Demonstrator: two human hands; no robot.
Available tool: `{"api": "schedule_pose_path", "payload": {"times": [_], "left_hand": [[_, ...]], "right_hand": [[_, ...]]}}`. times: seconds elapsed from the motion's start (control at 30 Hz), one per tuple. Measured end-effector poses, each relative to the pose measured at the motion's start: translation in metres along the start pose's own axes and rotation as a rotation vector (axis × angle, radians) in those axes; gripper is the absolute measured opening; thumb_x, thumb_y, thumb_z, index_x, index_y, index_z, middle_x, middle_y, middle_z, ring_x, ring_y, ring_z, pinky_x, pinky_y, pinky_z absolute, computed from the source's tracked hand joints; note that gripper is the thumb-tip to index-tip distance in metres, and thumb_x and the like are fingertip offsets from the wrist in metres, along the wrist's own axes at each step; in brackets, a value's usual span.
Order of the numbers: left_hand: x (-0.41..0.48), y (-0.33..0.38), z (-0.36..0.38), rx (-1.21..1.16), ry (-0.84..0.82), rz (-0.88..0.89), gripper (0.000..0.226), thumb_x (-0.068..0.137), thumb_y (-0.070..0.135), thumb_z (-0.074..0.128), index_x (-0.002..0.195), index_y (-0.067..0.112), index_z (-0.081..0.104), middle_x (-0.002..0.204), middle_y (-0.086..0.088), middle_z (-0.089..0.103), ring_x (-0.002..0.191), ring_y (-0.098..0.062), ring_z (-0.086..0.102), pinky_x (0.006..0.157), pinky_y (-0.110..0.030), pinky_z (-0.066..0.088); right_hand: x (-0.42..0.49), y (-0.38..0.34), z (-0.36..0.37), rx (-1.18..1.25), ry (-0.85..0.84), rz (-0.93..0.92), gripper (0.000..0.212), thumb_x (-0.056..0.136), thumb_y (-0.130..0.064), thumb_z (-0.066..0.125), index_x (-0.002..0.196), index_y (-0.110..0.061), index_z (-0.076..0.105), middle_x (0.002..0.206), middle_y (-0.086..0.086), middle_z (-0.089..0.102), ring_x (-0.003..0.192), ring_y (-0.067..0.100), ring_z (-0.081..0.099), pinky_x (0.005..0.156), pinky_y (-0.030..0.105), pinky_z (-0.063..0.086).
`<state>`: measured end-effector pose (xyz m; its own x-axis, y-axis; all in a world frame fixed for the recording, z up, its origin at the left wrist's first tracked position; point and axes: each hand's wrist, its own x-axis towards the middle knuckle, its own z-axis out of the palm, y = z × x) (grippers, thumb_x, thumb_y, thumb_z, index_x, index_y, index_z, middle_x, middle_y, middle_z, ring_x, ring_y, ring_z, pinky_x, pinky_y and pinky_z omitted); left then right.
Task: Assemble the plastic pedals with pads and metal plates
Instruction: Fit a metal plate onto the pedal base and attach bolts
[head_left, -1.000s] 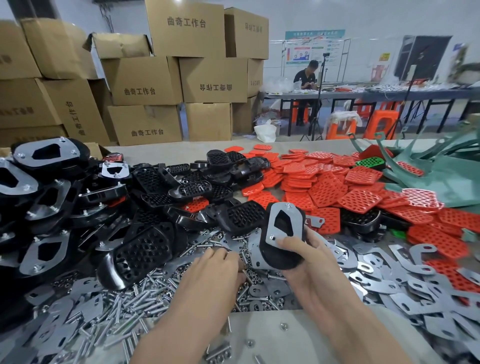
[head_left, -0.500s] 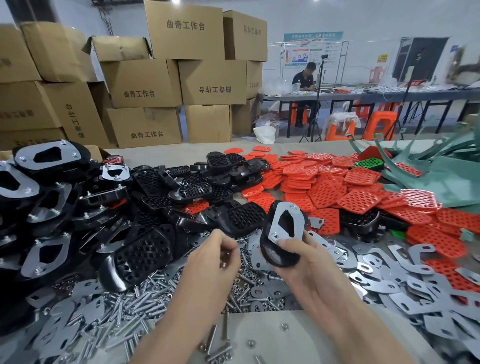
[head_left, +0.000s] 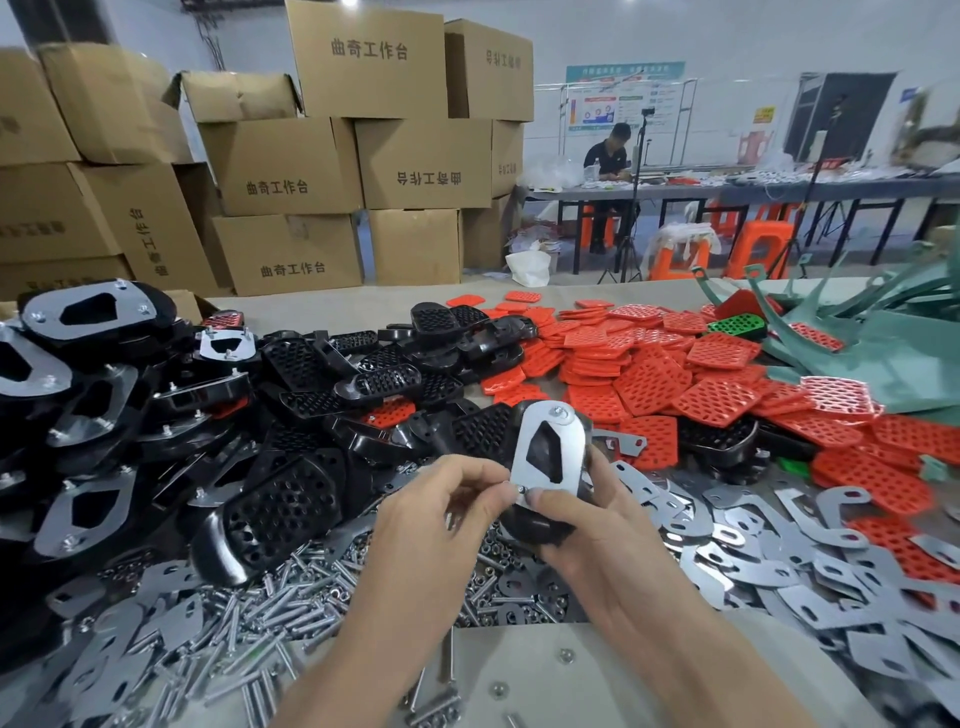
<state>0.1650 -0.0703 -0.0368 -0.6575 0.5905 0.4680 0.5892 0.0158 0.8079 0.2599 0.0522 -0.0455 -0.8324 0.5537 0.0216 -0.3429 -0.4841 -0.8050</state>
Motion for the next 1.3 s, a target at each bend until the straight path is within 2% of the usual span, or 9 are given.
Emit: {"api": "schedule_pose_path", "payload": {"times": [0.13,0.3,0.4,0.63,0.8,0.97,1.07,1.17,1.3], "left_hand": [[-0.001,0.001,0.002,0.118,0.001,0.161,0.006,0.088,0.042,0.063,0.092,0.039,0.066,0.095,0.021,0.062,0.091,-0.002,0.061,0.075,-0.005,0.042],[-0.002,-0.001,0.001,0.153,0.004,0.226,0.004,0.090,0.038,0.062,0.093,0.038,0.064,0.093,0.022,0.058,0.091,0.002,0.060,0.073,-0.003,0.042],[-0.002,-0.003,0.001,0.140,0.015,0.204,0.003,0.089,0.038,0.063,0.091,0.036,0.064,0.092,0.018,0.060,0.088,-0.005,0.060,0.071,-0.006,0.041],[-0.002,-0.007,-0.001,0.123,0.023,0.156,0.011,0.089,0.033,0.069,0.090,0.040,0.060,0.089,0.016,0.063,0.086,-0.007,0.063,0.069,-0.010,0.045],[-0.001,-0.007,-0.003,0.093,-0.032,0.157,0.009,0.093,0.037,0.060,0.098,0.041,0.066,0.095,0.016,0.059,0.092,-0.010,0.061,0.075,-0.010,0.044],[-0.002,-0.011,-0.004,0.127,-0.114,0.162,0.023,0.101,0.039,0.048,0.113,0.043,0.068,0.097,0.015,0.055,0.091,-0.011,0.059,0.074,-0.010,0.041],[-0.003,-0.010,-0.004,0.117,-0.111,0.159,0.025,0.102,0.038,0.049,0.123,0.046,0.060,0.100,0.015,0.055,0.092,-0.012,0.060,0.073,-0.011,0.044],[-0.003,-0.009,-0.003,0.122,-0.078,0.158,0.019,0.099,0.045,0.052,0.116,0.049,0.058,0.098,0.014,0.056,0.093,-0.012,0.061,0.074,-0.017,0.049],[-0.003,-0.009,-0.001,0.163,-0.025,0.203,0.019,0.093,0.049,0.052,0.099,0.036,0.065,0.094,0.016,0.059,0.087,-0.010,0.063,0.069,-0.021,0.049]], "right_hand": [[-0.001,0.001,0.002,-0.026,-0.055,-0.013,0.037,0.088,0.013,0.062,0.117,-0.010,0.067,0.114,0.026,0.071,0.105,0.040,0.071,0.084,0.041,0.061],[0.000,0.003,-0.002,-0.023,-0.085,-0.007,0.033,0.089,0.011,0.065,0.115,-0.009,0.067,0.114,0.024,0.073,0.105,0.037,0.073,0.081,0.036,0.060],[0.001,0.004,-0.003,-0.046,-0.071,-0.013,0.033,0.082,0.004,0.072,0.111,-0.013,0.071,0.117,0.025,0.072,0.110,0.039,0.071,0.085,0.040,0.060],[0.002,0.005,-0.004,-0.088,-0.035,-0.023,0.040,0.080,0.002,0.074,0.118,-0.009,0.066,0.113,0.023,0.073,0.103,0.033,0.073,0.081,0.037,0.060],[0.002,0.005,-0.005,-0.140,-0.030,-0.022,0.041,0.090,0.007,0.067,0.128,-0.006,0.060,0.121,0.023,0.070,0.111,0.038,0.071,0.087,0.044,0.061],[0.004,0.005,-0.007,-0.152,0.014,-0.034,0.048,0.077,-0.003,0.074,0.123,-0.010,0.062,0.110,0.020,0.073,0.096,0.032,0.074,0.083,0.042,0.061],[0.005,0.006,-0.008,-0.202,0.028,-0.039,0.053,0.075,-0.006,0.074,0.126,-0.014,0.062,0.112,0.019,0.074,0.102,0.038,0.073,0.091,0.053,0.060],[0.005,0.007,-0.008,-0.239,0.037,-0.052,0.056,0.074,-0.009,0.076,0.127,-0.016,0.061,0.112,0.016,0.075,0.104,0.038,0.074,0.094,0.054,0.059],[0.006,0.011,-0.009,-0.313,0.059,-0.062,0.060,0.067,-0.022,0.082,0.123,-0.025,0.062,0.114,0.010,0.076,0.105,0.034,0.074,0.101,0.063,0.052]]}}
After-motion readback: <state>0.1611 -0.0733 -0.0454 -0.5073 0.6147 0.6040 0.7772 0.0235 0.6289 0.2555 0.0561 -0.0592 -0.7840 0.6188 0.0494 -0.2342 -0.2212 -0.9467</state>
